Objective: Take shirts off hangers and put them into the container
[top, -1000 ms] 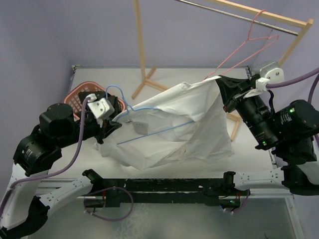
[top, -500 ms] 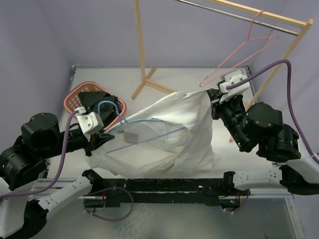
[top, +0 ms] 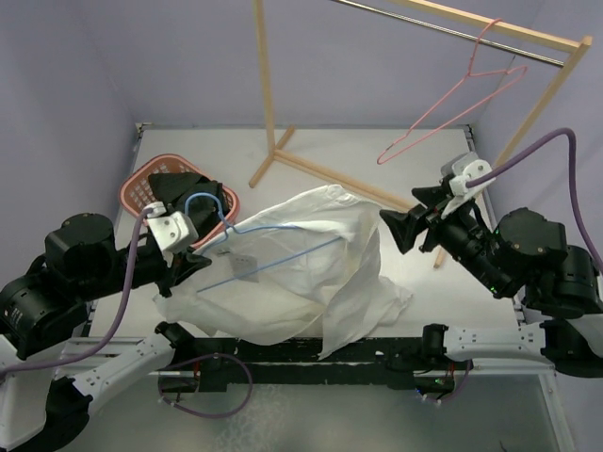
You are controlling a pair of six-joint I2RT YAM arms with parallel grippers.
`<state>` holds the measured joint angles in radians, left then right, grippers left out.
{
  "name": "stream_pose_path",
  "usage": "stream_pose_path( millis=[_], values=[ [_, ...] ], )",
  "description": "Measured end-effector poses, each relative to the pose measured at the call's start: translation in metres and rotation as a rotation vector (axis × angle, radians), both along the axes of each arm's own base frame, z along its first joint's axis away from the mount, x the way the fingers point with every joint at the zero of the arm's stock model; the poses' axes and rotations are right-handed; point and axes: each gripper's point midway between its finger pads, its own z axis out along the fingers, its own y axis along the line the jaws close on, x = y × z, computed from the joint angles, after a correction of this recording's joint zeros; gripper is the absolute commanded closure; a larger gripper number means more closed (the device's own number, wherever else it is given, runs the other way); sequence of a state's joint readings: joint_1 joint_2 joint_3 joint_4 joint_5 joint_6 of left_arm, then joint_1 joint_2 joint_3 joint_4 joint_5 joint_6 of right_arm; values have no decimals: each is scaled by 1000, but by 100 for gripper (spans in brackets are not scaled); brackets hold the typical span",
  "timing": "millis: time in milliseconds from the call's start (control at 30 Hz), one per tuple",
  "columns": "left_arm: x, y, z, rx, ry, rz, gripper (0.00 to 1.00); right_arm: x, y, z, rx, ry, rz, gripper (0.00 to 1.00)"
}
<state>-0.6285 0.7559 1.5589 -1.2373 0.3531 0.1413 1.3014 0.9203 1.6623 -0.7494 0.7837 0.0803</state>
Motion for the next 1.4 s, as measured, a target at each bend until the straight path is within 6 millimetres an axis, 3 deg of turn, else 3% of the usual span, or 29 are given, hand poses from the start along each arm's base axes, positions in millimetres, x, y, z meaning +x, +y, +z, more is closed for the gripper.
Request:
stream_pose_path(
  millis=[100,133,200,400,500,1033,1133,1233,1300,1400],
  values=[
    [4,2,-2,13,5,25,100,-15,9,-24,-14,37,122,38],
    [5,2,-2,15,7,30,100,-23,16,-41,-40,61,181,40],
    [7,3,-3,19,11,41,100,-26,22,-52,-61,76,215,42],
    [9,3,-4,21,20,54,100,-38,49,-115,-165,147,324,44],
    [9,3,-4,19,25,56,100,-39,56,-132,-185,163,345,44],
    [8,3,-3,9,29,61,100,-13,66,-118,0,49,207,41],
    [8,3,-3,5,34,64,100,-7,68,-119,26,31,177,54],
    [8,3,-3,4,35,64,100,-2,67,-123,35,13,144,84],
    [7,3,-3,3,37,65,100,2,65,-125,34,9,117,98],
    [7,3,-3,1,39,68,100,5,59,-123,42,-1,79,100]
  ],
)
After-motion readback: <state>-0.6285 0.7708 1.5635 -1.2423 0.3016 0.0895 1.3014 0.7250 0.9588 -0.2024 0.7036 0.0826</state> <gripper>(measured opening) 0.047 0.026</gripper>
